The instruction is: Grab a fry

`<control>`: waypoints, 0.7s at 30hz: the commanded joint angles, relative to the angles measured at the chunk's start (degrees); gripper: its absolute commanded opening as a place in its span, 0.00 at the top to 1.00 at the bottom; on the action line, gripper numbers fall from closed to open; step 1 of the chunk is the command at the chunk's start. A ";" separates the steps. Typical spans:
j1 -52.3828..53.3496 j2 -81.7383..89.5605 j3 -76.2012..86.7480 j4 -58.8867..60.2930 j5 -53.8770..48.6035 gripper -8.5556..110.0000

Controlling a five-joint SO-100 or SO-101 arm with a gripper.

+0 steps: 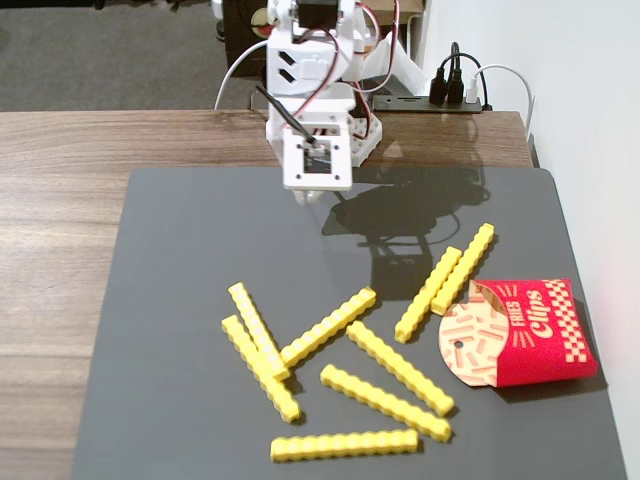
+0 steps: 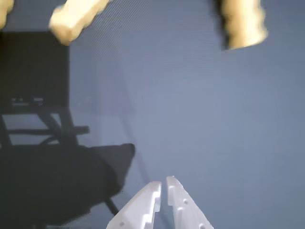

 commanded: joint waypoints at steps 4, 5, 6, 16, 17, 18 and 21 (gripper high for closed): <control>5.27 -7.12 -10.20 -0.44 -6.59 0.92; 6.24 -8.26 -11.43 -0.53 -7.65 0.92; 7.21 -9.58 -12.83 -0.62 -8.79 0.92; 9.23 -22.85 -23.99 -1.67 -8.96 0.92; 9.23 -23.91 -24.70 -1.67 -8.88 0.92; 9.32 -24.87 -25.22 -2.02 -8.88 0.92; 9.84 -27.51 -26.19 -3.60 -10.28 0.92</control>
